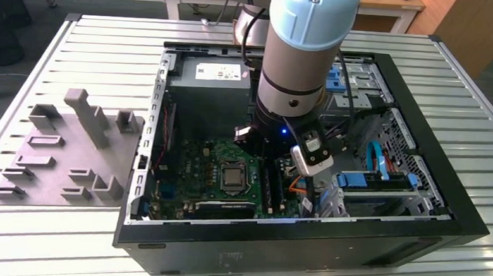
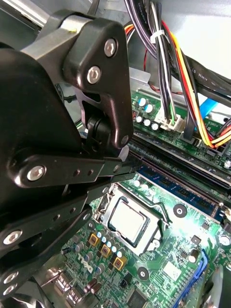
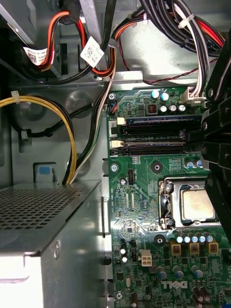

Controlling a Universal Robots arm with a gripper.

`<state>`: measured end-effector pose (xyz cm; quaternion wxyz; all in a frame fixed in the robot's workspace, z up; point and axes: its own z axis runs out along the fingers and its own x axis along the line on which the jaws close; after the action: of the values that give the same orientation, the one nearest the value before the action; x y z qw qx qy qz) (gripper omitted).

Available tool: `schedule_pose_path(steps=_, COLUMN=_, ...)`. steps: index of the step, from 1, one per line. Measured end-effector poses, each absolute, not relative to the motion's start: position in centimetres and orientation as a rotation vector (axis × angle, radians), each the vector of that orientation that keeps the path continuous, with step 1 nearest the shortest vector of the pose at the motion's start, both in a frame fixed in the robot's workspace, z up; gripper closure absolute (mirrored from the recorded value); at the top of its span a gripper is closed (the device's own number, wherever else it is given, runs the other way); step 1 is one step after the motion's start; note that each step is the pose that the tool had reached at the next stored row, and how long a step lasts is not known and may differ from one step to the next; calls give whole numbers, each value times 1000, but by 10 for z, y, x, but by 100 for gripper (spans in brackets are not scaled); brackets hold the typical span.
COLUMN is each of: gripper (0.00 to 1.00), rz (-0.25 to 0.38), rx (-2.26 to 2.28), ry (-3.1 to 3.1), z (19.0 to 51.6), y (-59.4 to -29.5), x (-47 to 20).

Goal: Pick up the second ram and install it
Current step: 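Insert the second ram into the second slot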

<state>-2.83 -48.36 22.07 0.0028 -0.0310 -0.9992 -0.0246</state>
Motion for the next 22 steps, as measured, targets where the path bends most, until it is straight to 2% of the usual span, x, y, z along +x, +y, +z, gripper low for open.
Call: schedule_pose_path(steps=22, gripper=88, rz=-98, rx=-97, ry=-3133, z=218, y=-484, x=-28)
